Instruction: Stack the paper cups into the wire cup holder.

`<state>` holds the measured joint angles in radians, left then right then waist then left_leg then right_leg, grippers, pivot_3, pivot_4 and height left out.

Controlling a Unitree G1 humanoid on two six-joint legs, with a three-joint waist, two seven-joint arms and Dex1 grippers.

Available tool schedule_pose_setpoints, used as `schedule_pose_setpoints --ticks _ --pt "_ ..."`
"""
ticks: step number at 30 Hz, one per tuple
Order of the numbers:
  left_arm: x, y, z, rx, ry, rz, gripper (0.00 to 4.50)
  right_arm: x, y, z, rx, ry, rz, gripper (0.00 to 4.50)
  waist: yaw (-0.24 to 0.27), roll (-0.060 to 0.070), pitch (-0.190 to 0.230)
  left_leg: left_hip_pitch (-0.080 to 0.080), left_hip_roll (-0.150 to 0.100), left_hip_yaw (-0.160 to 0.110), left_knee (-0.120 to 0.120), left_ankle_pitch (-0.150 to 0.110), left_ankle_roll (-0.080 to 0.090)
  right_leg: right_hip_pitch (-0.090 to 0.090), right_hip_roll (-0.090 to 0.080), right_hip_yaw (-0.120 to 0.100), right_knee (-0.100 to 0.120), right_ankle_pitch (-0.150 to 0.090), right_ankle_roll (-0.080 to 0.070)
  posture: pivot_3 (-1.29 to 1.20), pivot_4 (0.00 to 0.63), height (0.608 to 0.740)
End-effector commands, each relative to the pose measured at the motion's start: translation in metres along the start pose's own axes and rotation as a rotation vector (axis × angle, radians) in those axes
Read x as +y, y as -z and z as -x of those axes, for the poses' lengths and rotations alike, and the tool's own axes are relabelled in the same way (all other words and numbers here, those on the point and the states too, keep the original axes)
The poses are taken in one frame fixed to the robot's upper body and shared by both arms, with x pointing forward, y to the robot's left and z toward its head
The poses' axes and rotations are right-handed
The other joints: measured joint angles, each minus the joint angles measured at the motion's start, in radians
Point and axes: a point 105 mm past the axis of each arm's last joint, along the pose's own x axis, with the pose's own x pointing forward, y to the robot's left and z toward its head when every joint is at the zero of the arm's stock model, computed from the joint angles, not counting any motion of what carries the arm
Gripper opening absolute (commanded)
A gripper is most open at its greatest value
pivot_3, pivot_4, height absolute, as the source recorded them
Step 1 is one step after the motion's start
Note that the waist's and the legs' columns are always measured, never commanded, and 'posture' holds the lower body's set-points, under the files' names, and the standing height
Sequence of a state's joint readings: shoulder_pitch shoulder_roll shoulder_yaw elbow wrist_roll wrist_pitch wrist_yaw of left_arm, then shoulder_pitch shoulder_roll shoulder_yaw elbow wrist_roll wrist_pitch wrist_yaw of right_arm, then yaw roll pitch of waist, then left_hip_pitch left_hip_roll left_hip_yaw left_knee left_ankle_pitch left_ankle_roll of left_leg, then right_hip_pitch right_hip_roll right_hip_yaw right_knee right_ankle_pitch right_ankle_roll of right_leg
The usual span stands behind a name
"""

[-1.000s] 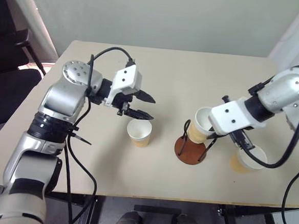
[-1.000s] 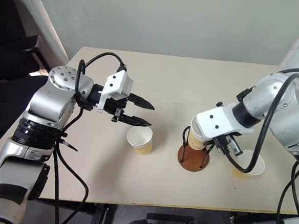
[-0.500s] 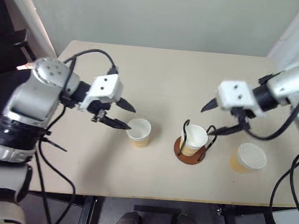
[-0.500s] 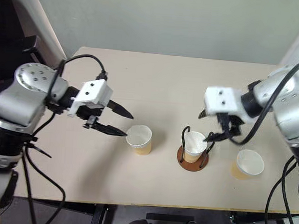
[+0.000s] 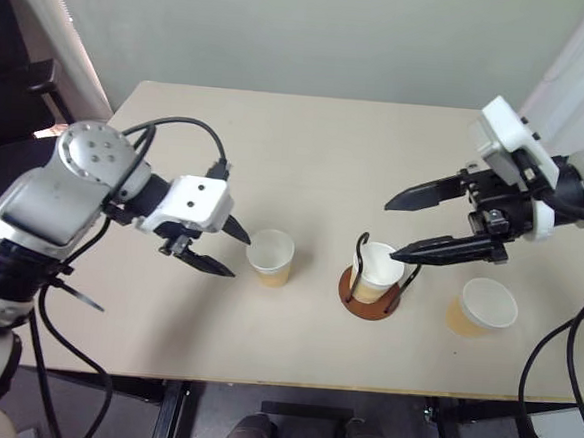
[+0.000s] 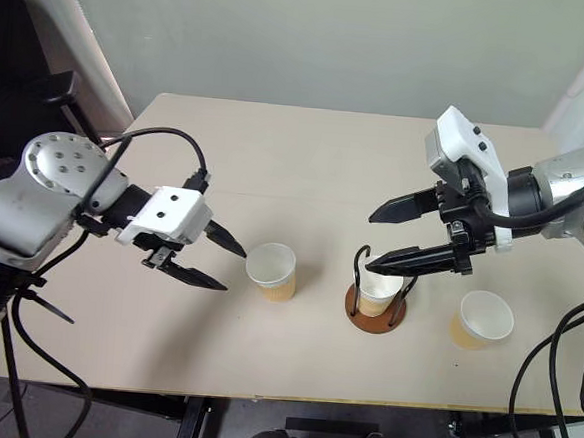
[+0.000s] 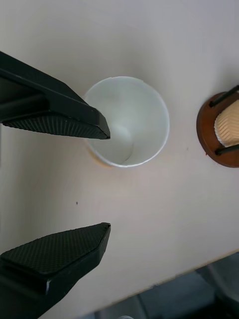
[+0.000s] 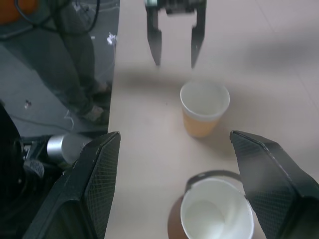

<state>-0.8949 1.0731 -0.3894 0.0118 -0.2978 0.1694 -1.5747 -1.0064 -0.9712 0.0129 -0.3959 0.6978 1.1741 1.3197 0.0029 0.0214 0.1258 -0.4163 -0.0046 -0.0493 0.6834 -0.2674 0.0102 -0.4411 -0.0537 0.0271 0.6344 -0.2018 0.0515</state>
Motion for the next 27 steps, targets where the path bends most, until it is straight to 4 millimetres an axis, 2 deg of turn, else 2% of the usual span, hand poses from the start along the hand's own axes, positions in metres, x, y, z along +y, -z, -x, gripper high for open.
schedule_pose_setpoints --ticks 1,6,13,16,22,23,27 --pt "0.002 0.0 -0.005 0.031 0.037 -0.082 2.87 0.007 -0.011 0.007 -0.045 0.037 0.044 3.62 0.0 0.0 0.0 0.0 0.0 0.0 0.0 0.0 0.0 0.0 0.0 0.0 0.001 0.0 0.0 0.0 0.15 0.74" --pt "0.005 0.002 -0.014 0.049 0.063 -0.134 2.87 0.015 -0.004 0.011 -0.02 0.061 0.046 3.62 0.001 0.0 0.0 -0.001 0.0 0.0 -0.001 0.0 0.0 -0.001 0.0 0.0 0.0 0.0 0.0 0.0 0.15 0.74" --pt "0.015 0.003 -0.024 0.062 0.063 -0.199 2.87 0.016 0.004 0.016 0.028 0.115 0.06 3.62 0.002 0.0 0.0 -0.001 0.0 0.0 0.0 0.0 0.0 -0.001 0.0 0.0 0.0 0.0 0.0 0.0 0.15 0.74" --pt "0.019 0.002 -0.029 0.051 0.05 -0.218 2.28 0.014 0.013 0.017 0.078 0.164 0.117 3.66 0.003 0.0 0.0 -0.001 0.0 0.0 0.0 0.0 0.0 -0.001 0.0 0.0 0.0 0.0 0.0 0.0 0.15 0.74" --pt "0.015 0.0 -0.033 0.028 0.069 -0.237 0.23 0.013 0.017 0.02 0.08 0.179 0.124 3.66 0.002 0.0 0.0 -0.002 0.0 0.001 0.0 0.0 0.001 -0.001 0.0 0.0 0.001 0.001 0.001 0.0 0.15 0.74" --pt "0.015 -0.001 -0.033 0.023 0.072 -0.236 0.05 0.013 0.018 0.021 0.08 0.181 0.124 3.66 0.002 0.0 0.0 -0.002 0.0 0.001 0.0 0.0 0.001 -0.001 0.0 0.0 0.001 0.001 0.001 0.0 0.15 0.74" --pt "0.011 -0.004 -0.029 0.008 0.098 -0.232 0.05 0.011 0.027 0.027 0.117 0.204 0.157 3.66 0.002 0.0 0.0 -0.002 0.0 0.001 0.0 -0.001 0.001 -0.001 0.0 0.0 0.0 0.001 0.001 0.0 0.15 0.74"
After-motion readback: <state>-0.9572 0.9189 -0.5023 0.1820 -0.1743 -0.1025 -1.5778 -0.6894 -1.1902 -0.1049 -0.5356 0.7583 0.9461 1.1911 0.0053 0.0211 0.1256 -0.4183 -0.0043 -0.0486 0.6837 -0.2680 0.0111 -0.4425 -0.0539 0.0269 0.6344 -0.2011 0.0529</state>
